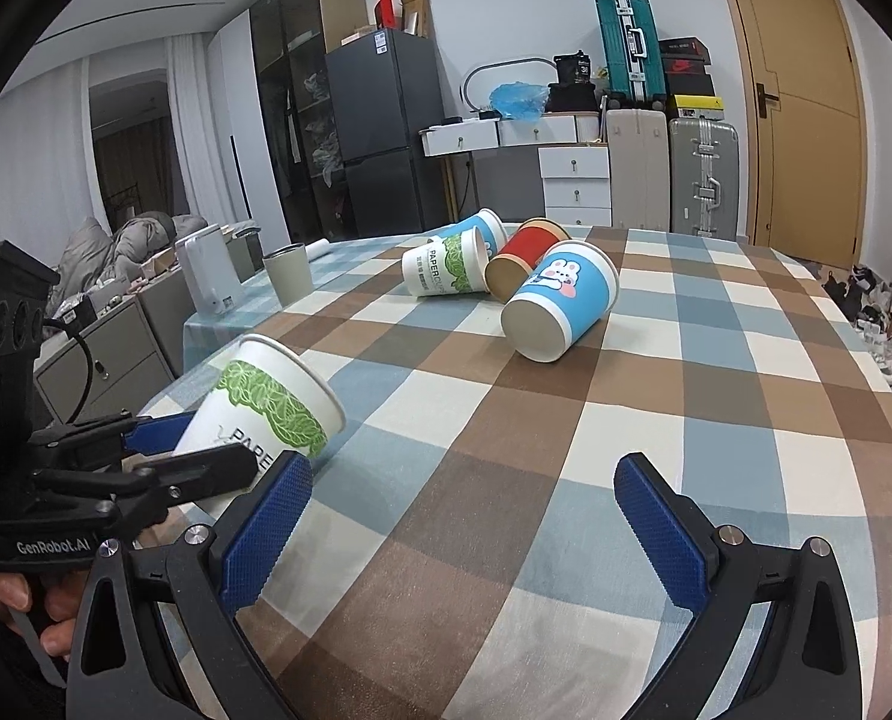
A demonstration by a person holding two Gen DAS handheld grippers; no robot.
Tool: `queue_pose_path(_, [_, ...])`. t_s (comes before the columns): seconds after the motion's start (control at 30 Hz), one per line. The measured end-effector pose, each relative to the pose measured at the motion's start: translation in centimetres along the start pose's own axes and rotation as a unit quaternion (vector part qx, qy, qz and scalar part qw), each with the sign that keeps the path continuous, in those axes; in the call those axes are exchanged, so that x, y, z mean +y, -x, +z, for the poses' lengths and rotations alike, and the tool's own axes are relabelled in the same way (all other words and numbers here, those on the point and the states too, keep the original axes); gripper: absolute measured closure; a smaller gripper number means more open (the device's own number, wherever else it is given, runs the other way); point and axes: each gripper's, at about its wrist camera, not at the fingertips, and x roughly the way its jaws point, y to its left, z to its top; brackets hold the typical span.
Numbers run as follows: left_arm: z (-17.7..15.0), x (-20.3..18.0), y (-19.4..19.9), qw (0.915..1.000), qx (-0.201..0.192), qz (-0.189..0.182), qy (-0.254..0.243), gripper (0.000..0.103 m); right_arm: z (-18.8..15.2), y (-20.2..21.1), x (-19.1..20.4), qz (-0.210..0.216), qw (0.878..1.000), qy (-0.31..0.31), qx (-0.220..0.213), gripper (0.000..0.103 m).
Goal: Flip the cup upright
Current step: 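Lift the white leaf-print cup with the left tool and carry it toward the right tool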
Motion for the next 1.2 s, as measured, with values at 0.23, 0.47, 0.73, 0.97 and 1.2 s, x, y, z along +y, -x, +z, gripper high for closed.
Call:
queue_pose_path(0.23, [-0.9,-0.3,-1.6,0.9999,0.011,0.009,-0.008,0.046,-0.2,0.2,0.2,0.002,1.000,0.006,-0.004,0.000])
queue_pose_path(0.47, [-0.7,-0.6,-1.8,0.9998,0.010,0.007,-0.014,0.046,-0.2,0.5,0.0,-0.001,1.000,0.002,-0.010,0.000])
queue_pose_path(0.73, [0.0,-0.2,-0.8,0.9997,-0.014,-0.009,-0.021,0.023,-0.1,0.9,-0.6,0.002,1.000,-0.004,-0.019,0.000])
queue_pose_path(0.97, [0.9,1.6,1.0,0.9983,-0.054,-0.003,-0.022,0.000,0.1,1.1,-0.6,0.012,1.000,-0.013,-0.020,0.000])
queue_pose_path(1.2, [1.3,4.0,1.1,0.9959,-0.082,0.005,-0.037,0.000,0.0,0.7,0.4,0.022,1.000,0.002,-0.011,0.000])
